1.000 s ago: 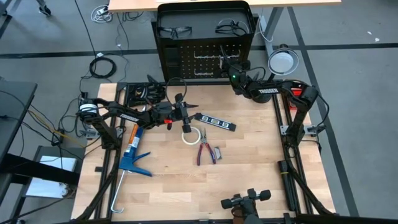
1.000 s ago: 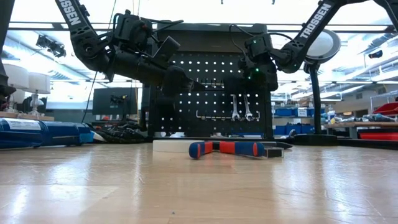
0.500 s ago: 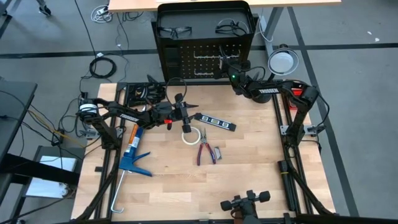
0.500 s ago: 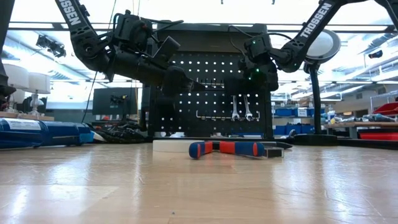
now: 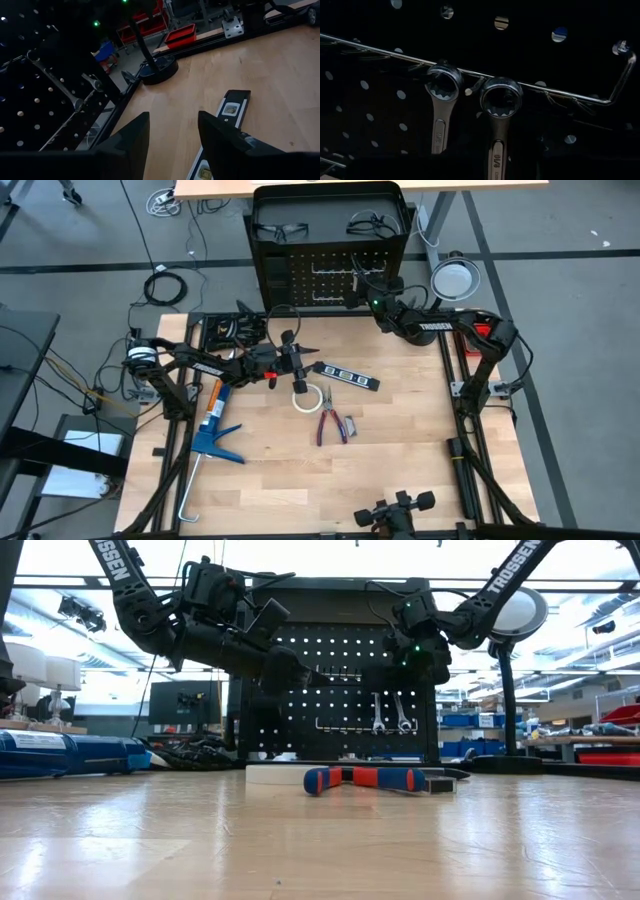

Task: Hang tools onto peg board
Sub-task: Unhang the right silver wrench from the black peg board

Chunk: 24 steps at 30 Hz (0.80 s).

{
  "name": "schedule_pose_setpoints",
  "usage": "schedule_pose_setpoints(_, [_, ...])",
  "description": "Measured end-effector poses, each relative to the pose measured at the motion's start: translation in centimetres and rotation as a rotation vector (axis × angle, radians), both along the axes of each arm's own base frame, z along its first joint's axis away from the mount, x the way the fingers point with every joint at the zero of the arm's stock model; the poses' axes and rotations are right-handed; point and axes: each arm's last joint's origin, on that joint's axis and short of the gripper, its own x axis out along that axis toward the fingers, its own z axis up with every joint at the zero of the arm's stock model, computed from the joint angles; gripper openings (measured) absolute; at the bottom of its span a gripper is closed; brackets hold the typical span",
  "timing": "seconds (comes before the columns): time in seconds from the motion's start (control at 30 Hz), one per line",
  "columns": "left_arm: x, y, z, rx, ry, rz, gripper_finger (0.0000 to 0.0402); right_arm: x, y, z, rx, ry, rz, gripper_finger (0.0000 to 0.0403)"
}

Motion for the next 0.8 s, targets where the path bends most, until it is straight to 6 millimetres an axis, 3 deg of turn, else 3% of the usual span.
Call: schedule_pose_setpoints(0.8, [0.0,0.0,0.0,0.001,0.001,0.0,0.0172,-0.7,1.6,1.6,0.061,0.039,0.011,0.0064])
